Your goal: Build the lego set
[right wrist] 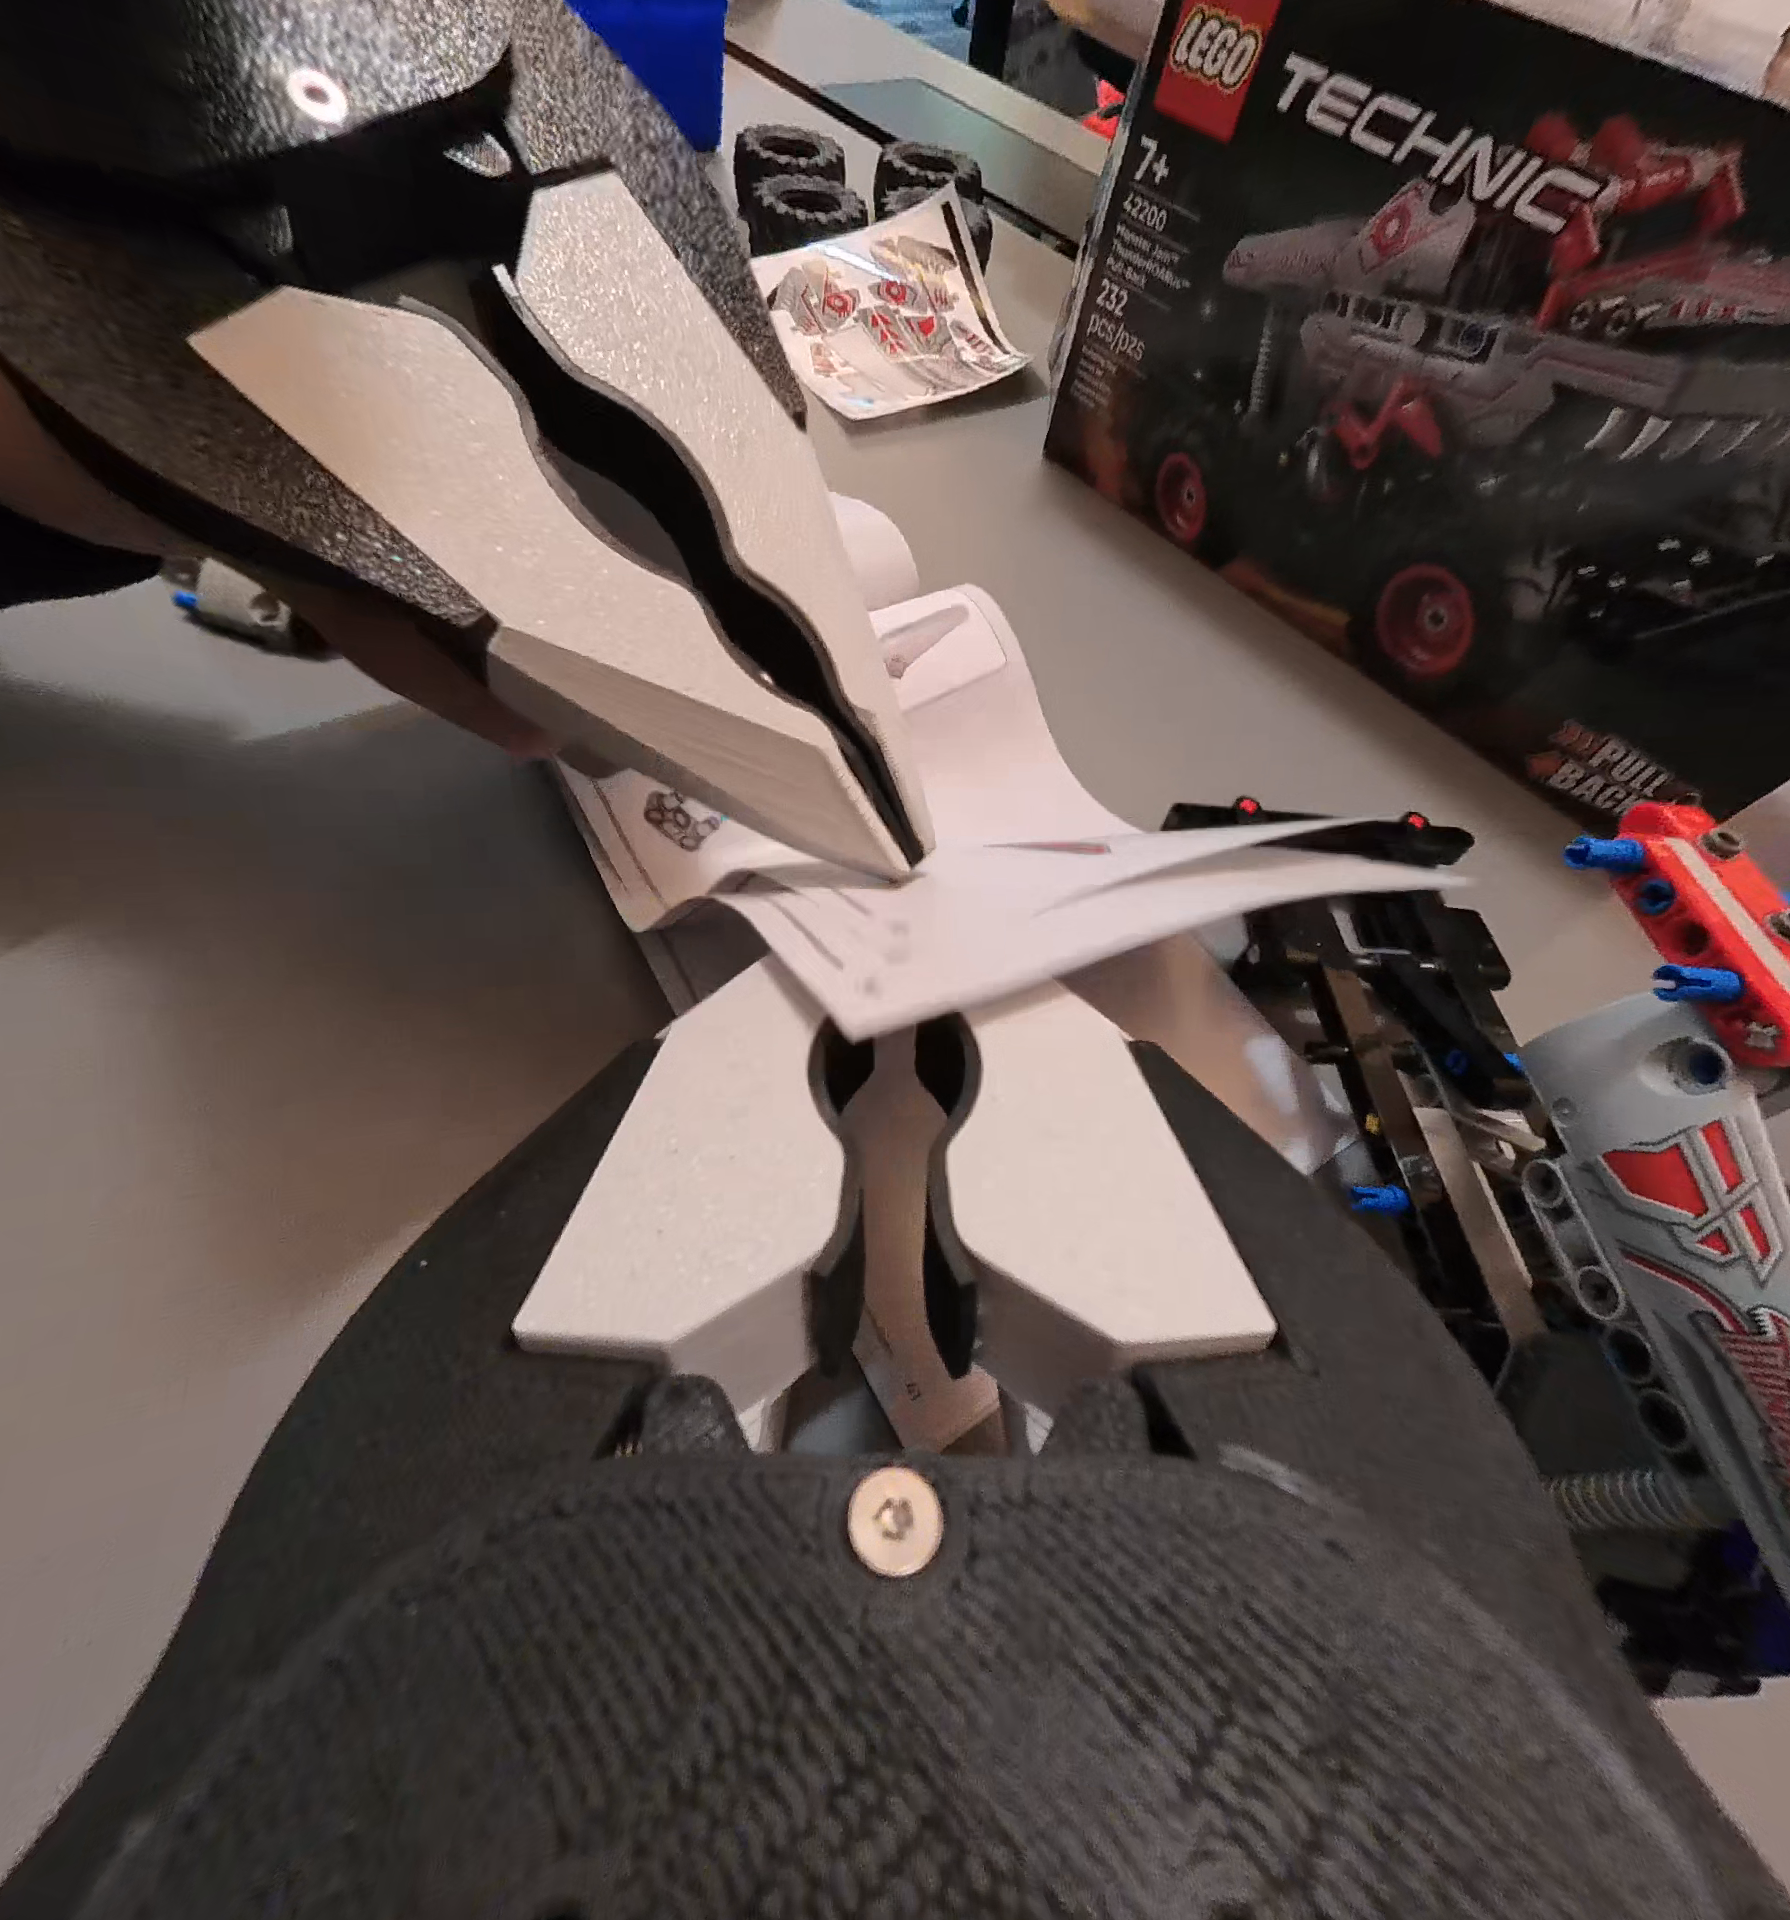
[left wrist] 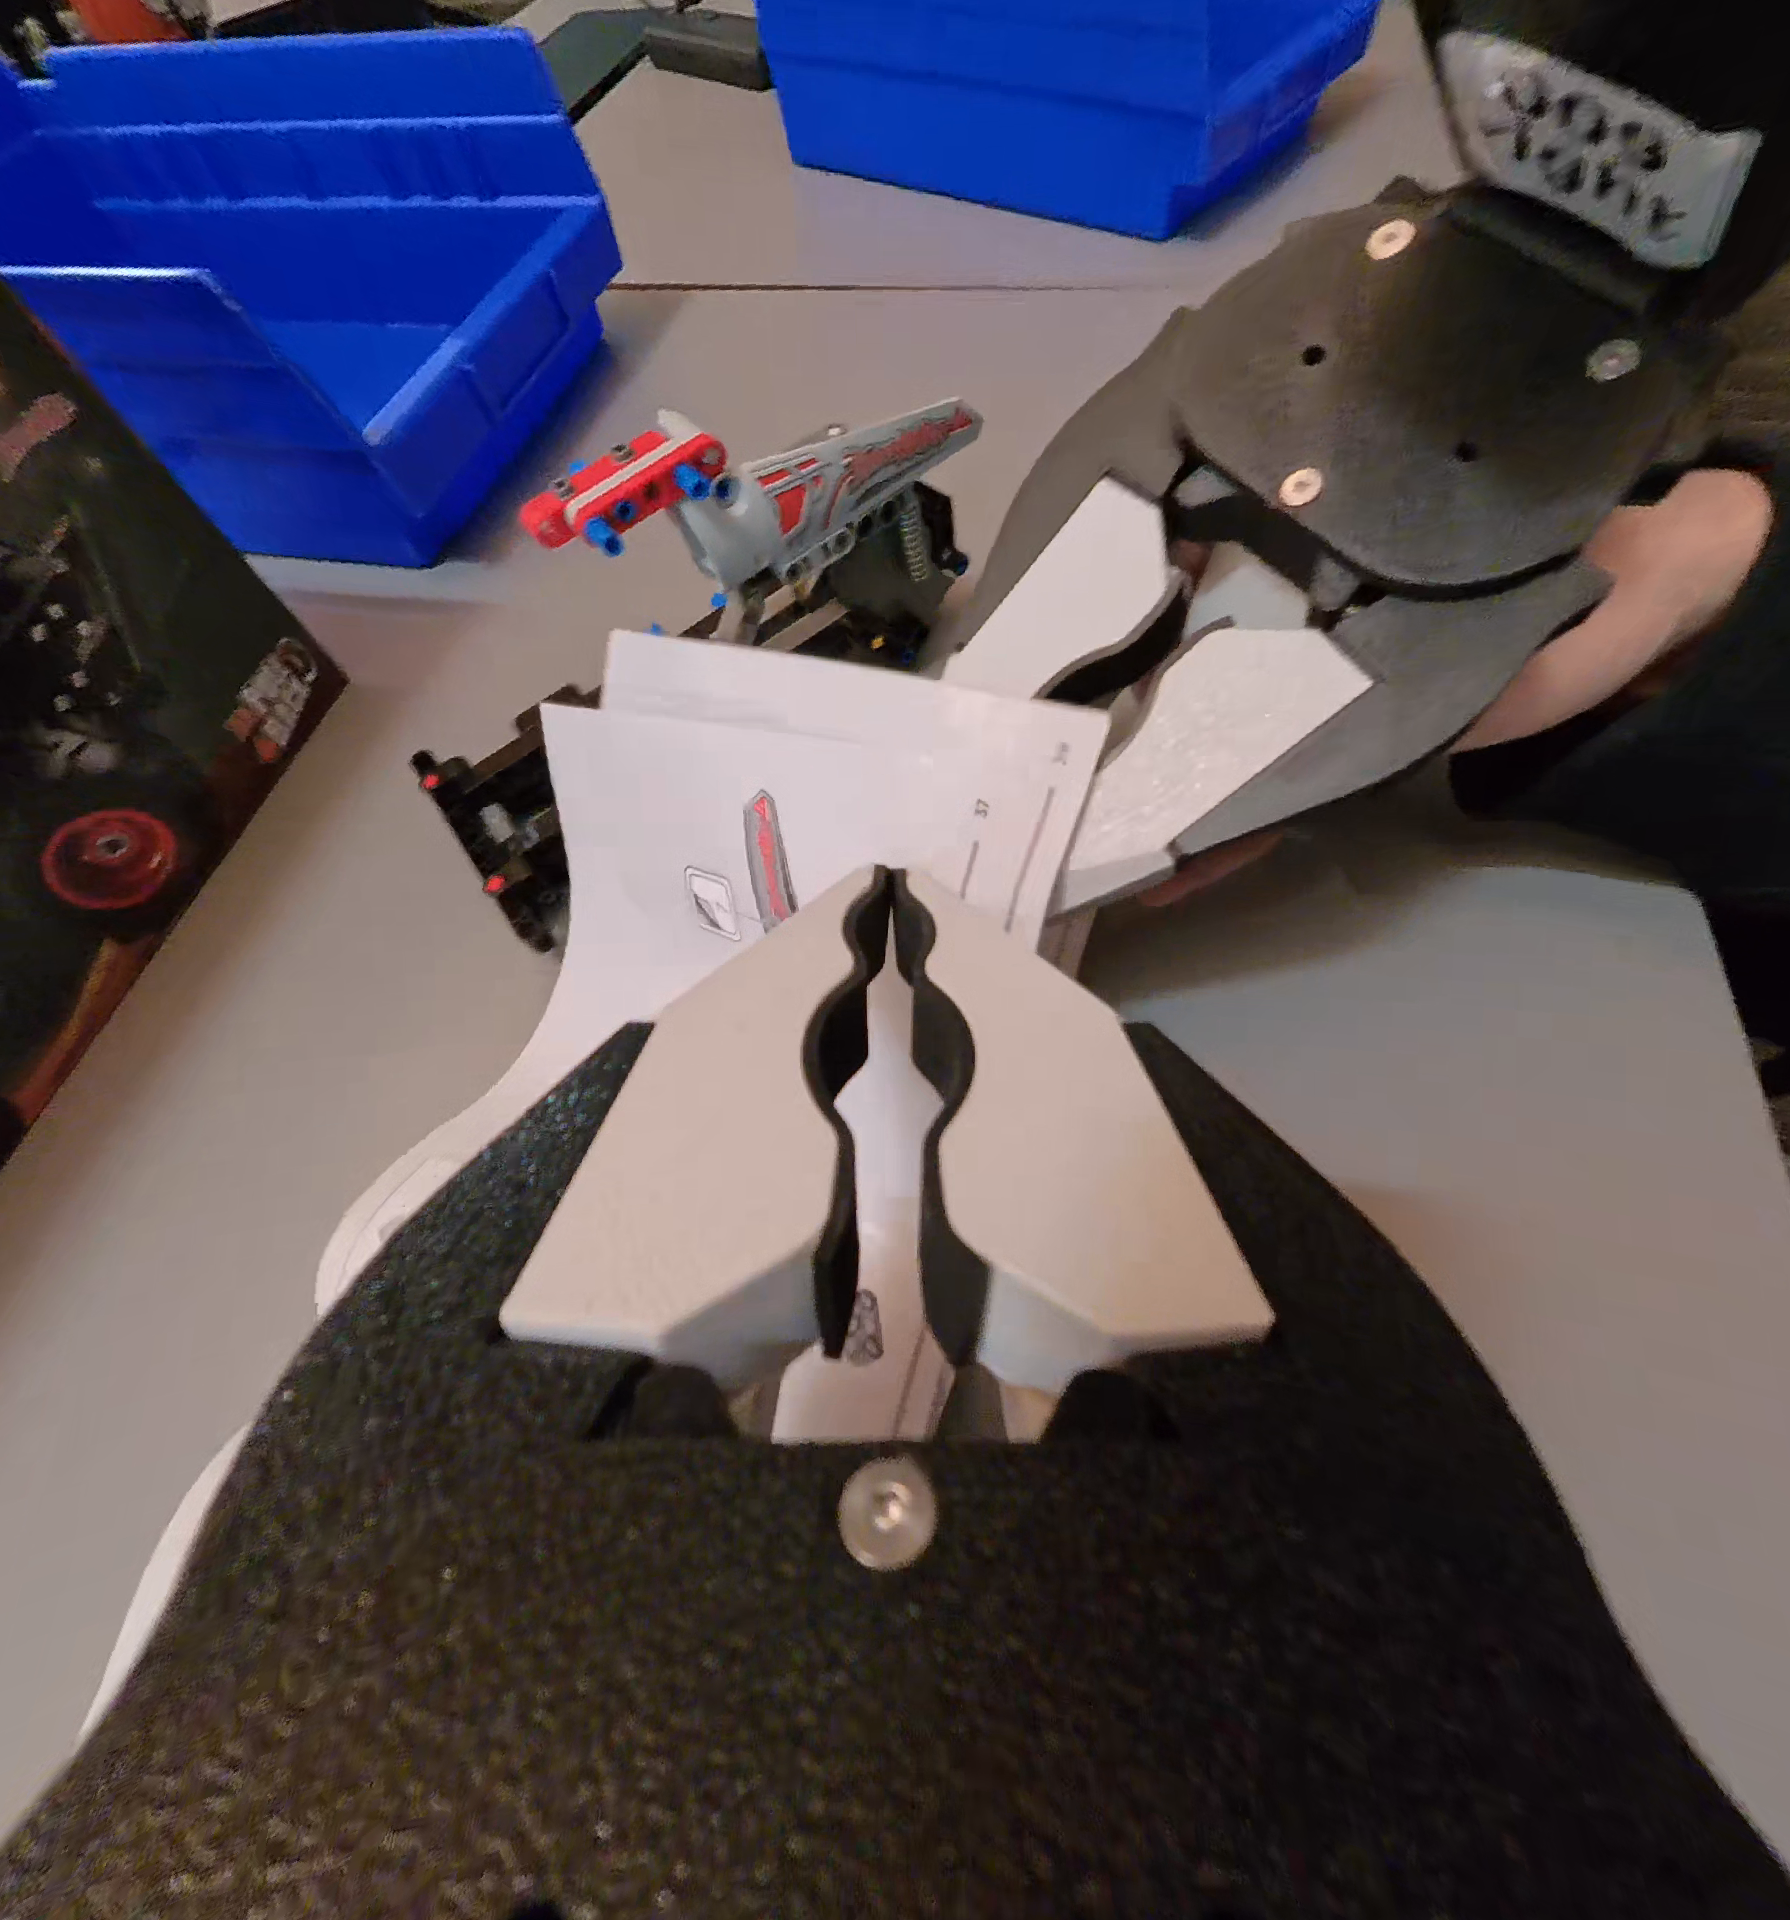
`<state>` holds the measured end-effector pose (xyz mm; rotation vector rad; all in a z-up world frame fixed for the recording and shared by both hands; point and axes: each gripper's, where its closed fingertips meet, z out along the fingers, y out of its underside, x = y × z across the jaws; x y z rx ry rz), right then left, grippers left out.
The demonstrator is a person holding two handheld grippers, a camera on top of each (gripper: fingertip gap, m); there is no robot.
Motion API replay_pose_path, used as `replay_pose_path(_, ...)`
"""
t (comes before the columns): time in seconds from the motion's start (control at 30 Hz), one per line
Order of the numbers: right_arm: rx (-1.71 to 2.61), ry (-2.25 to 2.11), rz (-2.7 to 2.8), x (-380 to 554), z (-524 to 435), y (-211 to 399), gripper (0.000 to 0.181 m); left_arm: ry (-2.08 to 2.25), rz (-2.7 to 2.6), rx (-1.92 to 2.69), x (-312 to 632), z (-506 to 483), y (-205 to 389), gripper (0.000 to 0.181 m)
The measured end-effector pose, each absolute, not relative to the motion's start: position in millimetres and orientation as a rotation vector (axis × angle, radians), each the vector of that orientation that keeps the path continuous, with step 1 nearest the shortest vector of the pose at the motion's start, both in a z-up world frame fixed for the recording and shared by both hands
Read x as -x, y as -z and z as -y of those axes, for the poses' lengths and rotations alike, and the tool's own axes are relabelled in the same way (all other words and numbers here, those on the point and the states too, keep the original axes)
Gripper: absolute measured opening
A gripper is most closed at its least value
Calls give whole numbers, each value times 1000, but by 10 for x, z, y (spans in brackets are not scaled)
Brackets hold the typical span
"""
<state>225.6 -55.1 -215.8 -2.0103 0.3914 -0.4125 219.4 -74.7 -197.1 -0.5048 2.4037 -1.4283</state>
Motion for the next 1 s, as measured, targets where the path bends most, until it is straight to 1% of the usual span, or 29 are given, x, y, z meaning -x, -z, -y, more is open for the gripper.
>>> replay_pose_path(0.17, 1961, 393, -400, -2255, 515, 2100, 0, 1347, -2420, 537, -2216, 620, 2039, 0)
replay_pose_path(0.3, 2022, 387, -409, -2255, 524, 2216, 0, 1360, -2426, 510, -2175, 660, 2021, 0)
replay_pose_path(0.33, 2038, 386, -414, -2254, 531, 2241, 0, 1353, -2430, 501, -2171, 673, 2028, 1)
replay_pose_path(0.4, 2069, 381, -427, -2255, 554, 2293, 0, 1371, -2450, 484, -2139, 724, 2039, 10)
replay_pose_path(0.63, 2037, 376, -442, -2272, 583, 2251, 0, 1547, -2440, 507, -2070, 852, 1921, 15)
replay_pose_path(1.0, 2060, 385, -439, -2274, 578, 2285, 0, 1418, -2426, 530, -2190, 771, 2015, 15)
